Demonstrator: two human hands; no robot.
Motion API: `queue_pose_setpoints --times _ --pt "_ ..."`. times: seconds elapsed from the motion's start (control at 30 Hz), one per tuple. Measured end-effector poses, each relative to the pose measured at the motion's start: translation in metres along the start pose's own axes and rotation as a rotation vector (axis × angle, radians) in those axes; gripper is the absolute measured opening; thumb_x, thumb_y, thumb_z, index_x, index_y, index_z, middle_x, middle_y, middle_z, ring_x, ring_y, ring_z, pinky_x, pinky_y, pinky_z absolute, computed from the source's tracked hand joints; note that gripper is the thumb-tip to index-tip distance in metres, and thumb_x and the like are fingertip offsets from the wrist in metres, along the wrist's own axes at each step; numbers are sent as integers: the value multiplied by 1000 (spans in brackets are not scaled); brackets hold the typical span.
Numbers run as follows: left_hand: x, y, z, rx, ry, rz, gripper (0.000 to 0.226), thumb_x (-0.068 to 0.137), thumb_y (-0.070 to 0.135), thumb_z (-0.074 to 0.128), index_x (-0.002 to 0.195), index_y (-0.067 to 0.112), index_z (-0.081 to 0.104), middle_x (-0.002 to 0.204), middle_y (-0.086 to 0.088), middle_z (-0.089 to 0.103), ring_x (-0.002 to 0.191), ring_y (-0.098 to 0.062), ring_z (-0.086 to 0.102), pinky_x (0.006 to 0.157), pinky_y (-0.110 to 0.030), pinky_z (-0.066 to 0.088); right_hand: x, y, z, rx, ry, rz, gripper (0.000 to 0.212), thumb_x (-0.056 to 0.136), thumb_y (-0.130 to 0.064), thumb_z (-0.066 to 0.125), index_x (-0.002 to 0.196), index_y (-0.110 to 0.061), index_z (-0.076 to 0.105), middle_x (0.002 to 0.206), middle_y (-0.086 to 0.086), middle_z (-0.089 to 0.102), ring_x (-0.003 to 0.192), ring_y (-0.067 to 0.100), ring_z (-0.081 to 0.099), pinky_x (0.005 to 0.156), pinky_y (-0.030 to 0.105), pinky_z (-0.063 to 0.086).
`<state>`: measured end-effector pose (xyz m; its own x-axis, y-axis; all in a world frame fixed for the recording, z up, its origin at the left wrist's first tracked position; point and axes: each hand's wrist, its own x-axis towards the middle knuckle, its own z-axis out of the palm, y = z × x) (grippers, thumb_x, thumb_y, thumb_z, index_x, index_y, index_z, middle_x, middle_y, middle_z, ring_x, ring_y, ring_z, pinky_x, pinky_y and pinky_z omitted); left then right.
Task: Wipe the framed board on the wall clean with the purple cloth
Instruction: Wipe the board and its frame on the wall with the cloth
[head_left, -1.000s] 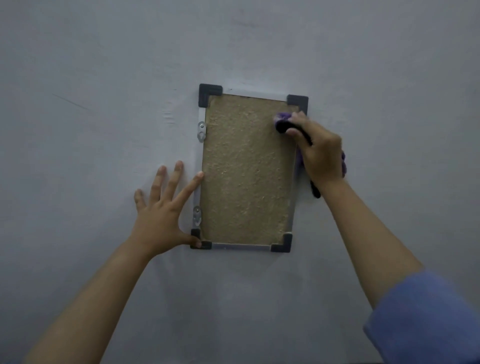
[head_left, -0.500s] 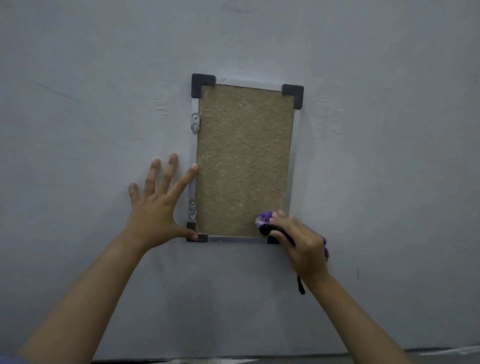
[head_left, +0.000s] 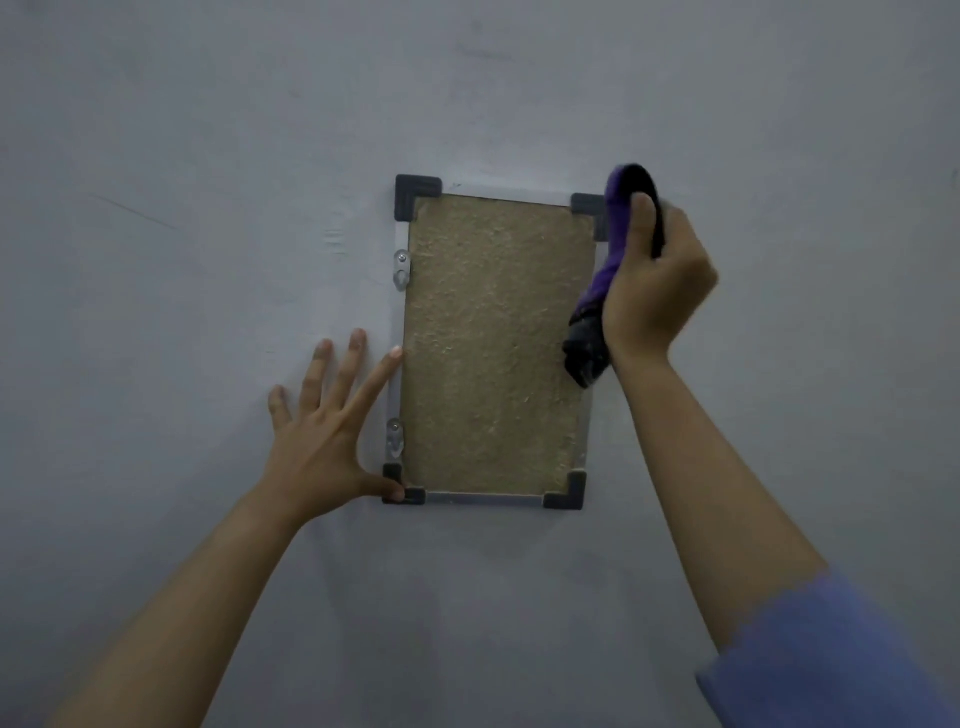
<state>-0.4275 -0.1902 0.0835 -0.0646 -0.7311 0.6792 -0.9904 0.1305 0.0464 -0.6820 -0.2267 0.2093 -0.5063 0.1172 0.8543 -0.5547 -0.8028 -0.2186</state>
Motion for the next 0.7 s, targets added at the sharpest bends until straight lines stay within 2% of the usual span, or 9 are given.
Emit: queue_pose_setpoints --times 0.1,0.17,0.27,0.4,0.5,0.53,0.6,0.63,0.7 --pt "0 0 -1 2 -8 -1 140 43 69 77 139 47 -23 148 12 -34 137 -19 -31 104 -68 6 0 -3 26 -96 -61 -40 27 94 -30 55 91 -9 72 72 4 71 59 9 58 49 12 28" --pt "0 -1 0 8 -8 0 139 44 69 76 139 46 -23 149 11 -34 137 -19 -31 104 -68 7 -8 -4 41 -119 -92 -36 29 94 -31 54 93 -8 72 73 6 71 61 18 63 47 10 30" --pt "0 -2 0 2 -3 10 139 44 68 77 139 46 -22 149 11 -33 137 -19 -30 103 -69 6 -21 -14 56 -85 -98 -61 27 93 -29 55 100 -9 72 80 6 73 67 18 66 55 11 39" --pt "-1 -4 1 -21 6 25 138 44 67 77 141 46 -17 151 11 -30 137 -18 -30 102 -70 5 -34 -29 73 3 -217 -205 25 90 -23 59 102 -3 69 88 8 74 75 19 70 65 26 54" --pt "-1 -3 1 -17 9 26 137 45 68 77 141 46 -19 151 11 -30 137 -17 -32 103 -69 4 -39 -36 81 54 -311 -290 25 89 -23 61 99 -2 69 87 9 73 75 21 69 69 35 57" --pt "-1 -3 0 -19 11 27 137 45 68 76 141 46 -19 151 11 -30 137 -17 -32 103 -69 4 -42 -37 83 59 -334 -310 26 88 -24 60 98 -2 69 89 10 73 78 22 69 81 39 54" --pt "-1 -3 1 -24 10 27 137 45 68 76 141 45 -19 151 11 -30 137 -17 -31 103 -69 4 -53 -37 85 39 -390 -359 30 87 -29 55 98 -4 70 97 11 73 90 25 70 102 51 35" --pt "-1 -3 1 -31 11 23 138 45 68 76 141 44 -20 151 12 -30 137 -17 -30 103 -69 4 -60 -37 84 33 -430 -384 32 87 -30 54 99 -5 70 99 12 73 95 25 69 104 55 29" --pt "-2 -3 2 -68 19 14 141 43 66 78 142 41 -20 152 13 -28 138 -16 -29 104 -68 1 -74 -34 80 53 -503 -418 32 87 -29 54 100 -4 70 101 12 72 101 25 67 103 57 32"
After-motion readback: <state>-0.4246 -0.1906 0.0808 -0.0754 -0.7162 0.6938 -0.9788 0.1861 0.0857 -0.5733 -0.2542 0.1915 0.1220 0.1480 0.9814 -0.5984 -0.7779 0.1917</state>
